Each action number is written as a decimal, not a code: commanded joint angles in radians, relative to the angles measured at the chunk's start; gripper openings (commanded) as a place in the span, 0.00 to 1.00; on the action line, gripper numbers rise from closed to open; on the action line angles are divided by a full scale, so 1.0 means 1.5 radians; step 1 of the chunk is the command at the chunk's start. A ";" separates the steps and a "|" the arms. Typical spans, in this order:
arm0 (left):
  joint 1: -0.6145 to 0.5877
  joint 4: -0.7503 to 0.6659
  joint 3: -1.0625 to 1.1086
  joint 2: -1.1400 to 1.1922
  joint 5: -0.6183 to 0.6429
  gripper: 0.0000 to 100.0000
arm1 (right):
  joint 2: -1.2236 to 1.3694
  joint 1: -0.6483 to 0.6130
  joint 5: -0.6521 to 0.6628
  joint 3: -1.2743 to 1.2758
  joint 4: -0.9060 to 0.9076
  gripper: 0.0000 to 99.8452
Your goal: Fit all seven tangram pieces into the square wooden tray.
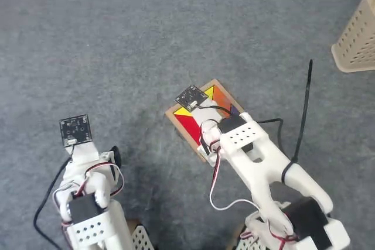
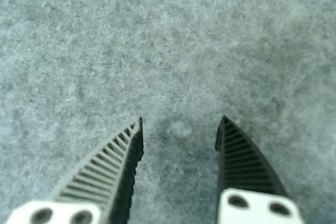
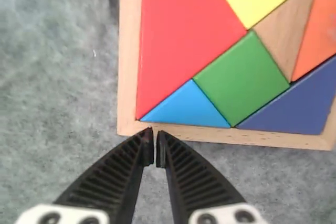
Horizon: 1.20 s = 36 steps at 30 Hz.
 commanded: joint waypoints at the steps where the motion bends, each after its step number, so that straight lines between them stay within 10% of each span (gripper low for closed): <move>1: -0.004 0.002 -0.009 -0.013 -0.004 0.22 | -0.086 -0.004 -0.007 -0.019 -0.008 0.01; 17: -0.004 0.002 -0.009 -0.013 -0.004 0.22 | -0.084 0.259 -0.024 -0.091 -0.127 0.05; 30: -0.004 0.002 -0.009 -0.013 -0.004 0.22 | 0.250 0.271 -0.030 -0.176 -0.352 0.12; 36: -0.004 0.002 -0.009 -0.013 -0.004 0.22 | 0.251 0.265 -0.030 -0.178 -0.312 0.00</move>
